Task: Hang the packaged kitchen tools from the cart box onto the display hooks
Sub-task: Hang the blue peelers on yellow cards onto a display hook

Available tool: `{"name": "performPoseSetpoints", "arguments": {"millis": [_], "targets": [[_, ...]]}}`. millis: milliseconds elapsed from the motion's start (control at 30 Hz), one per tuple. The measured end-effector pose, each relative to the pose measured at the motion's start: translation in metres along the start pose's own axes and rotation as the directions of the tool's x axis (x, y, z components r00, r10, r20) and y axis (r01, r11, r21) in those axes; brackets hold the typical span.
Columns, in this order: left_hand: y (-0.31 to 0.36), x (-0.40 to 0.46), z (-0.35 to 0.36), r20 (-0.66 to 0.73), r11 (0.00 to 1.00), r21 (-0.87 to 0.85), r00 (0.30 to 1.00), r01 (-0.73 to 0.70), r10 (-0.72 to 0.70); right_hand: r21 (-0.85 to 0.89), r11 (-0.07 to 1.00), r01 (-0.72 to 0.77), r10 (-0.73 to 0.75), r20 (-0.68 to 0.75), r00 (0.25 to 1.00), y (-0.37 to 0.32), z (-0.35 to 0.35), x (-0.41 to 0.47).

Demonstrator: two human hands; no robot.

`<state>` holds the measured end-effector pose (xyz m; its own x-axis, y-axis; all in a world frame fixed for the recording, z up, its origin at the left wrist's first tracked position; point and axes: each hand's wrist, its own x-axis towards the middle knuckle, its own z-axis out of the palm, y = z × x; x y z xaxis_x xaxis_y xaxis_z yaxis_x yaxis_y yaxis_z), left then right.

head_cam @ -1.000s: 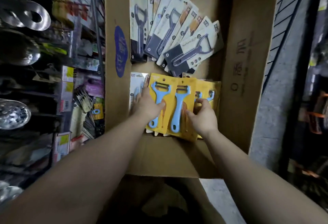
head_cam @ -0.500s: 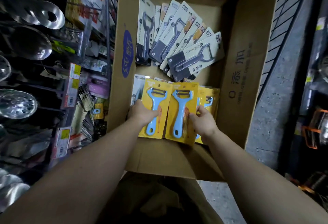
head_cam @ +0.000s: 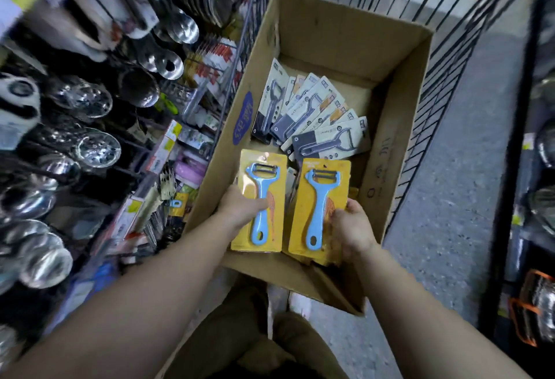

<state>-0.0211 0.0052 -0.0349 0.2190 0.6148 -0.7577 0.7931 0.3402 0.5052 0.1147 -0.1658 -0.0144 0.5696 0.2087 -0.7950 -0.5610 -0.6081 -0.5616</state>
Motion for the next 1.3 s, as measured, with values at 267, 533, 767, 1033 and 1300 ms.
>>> {"name": "performPoseSetpoints", "arguments": {"millis": [267,533,767,1033,1300], "targets": [[0.007,-0.091,-0.014,-0.033,0.961,-0.238,0.990,-0.141,0.137,-0.058,0.974,0.220,-0.218,0.031,0.975,-0.015,-0.037,-0.047],[0.001,-0.182,-0.039,-0.152,0.874,-0.364,0.946,-0.323,0.286,0.036,0.897,0.441,-0.437,0.228,0.870,-0.041,-0.043,-0.110],[-0.024,-0.240,-0.100,-0.347,0.782,-0.427,0.881,-0.453,0.321,0.022,0.732,0.681,-0.628,0.410,0.661,-0.078,0.002,-0.185],[-0.082,-0.313,-0.186,-0.608,0.669,-0.447,0.750,-0.593,0.259,0.099,0.620,0.778,-0.645,0.629,0.434,-0.082,0.091,-0.271],[-0.176,-0.369,-0.278,-0.769,0.637,-0.441,0.633,-0.632,0.096,0.212,0.582,0.785,-0.596,0.768,0.234,-0.048,0.187,-0.368]]}}
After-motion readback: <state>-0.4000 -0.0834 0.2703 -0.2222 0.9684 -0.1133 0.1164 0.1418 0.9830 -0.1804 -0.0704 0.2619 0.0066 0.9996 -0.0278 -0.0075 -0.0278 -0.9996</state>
